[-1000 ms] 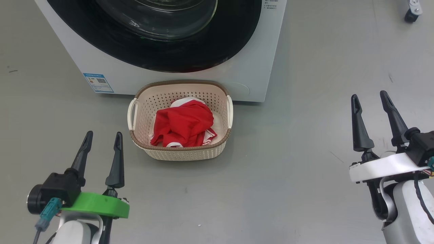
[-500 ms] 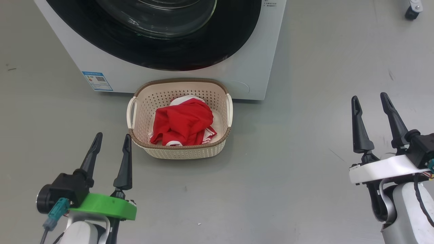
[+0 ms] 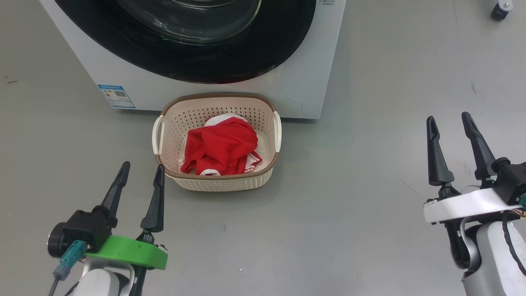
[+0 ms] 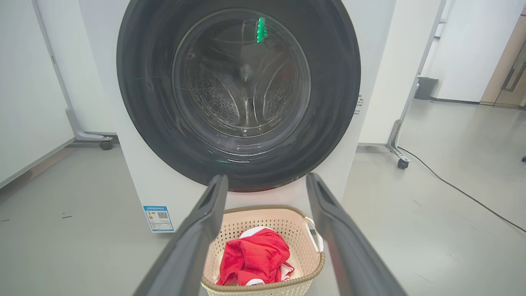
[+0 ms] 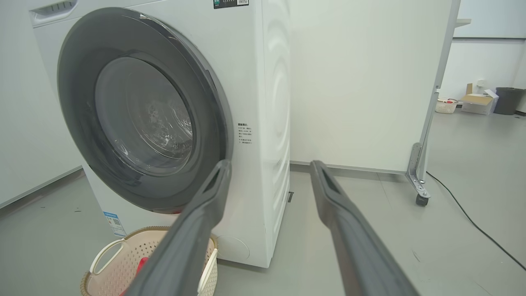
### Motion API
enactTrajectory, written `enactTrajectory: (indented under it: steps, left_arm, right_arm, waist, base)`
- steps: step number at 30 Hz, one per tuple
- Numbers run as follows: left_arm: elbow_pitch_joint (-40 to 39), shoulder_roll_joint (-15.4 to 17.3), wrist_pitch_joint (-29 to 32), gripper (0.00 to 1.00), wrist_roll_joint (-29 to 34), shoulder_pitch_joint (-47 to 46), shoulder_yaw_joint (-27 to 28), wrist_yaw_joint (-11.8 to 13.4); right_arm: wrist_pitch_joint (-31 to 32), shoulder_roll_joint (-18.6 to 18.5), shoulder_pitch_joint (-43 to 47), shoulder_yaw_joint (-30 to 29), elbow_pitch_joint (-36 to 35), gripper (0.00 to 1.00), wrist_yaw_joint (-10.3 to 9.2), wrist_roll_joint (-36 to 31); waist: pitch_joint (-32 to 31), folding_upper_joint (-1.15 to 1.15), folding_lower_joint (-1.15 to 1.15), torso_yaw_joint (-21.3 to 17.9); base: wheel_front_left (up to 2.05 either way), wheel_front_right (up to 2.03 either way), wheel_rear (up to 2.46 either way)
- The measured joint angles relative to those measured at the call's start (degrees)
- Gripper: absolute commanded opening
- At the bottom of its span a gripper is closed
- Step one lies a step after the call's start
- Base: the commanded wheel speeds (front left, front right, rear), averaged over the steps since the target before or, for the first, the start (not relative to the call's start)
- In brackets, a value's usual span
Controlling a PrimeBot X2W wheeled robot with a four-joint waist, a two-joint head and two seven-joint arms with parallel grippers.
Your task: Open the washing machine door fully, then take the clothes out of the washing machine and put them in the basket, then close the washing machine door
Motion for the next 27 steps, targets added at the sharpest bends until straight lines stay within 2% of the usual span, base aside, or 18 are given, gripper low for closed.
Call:
enactTrajectory:
  steps: [21,22,27]
  left_arm:
    - [-0.34,0.3,0.0,1.0,-1.27,-0.01,0.94,0.0]
    - [0.07,0.15,0.0,0.0,-1.27,0.02,0.87,0.0]
    - [2.07,-0.77,0.02,0.0,-1.48,1.08,0.26,0.0]
  right_arm:
    - [0.01,1.05,0.04,-0.99,0.05,1.0,0.64,-0.73]
    - [0.02,1.22,0.12,-0.98,0.44,0.0,0.59,-0.73]
    - [0.11,2.46,1.94,-0.75,2.87,0.0,0.59,-0.55]
  waist:
    - [-0.22,0.0,0.0,-0.04]
    - [-0.24,0.0,0.0,-0.05]
    - [-0.26,0.0,0.0,-0.07]
  base:
    - [0.0,0.0,0.0]
    - [0.0,0.0,0.0]
    - [0.0,0.0,0.0]
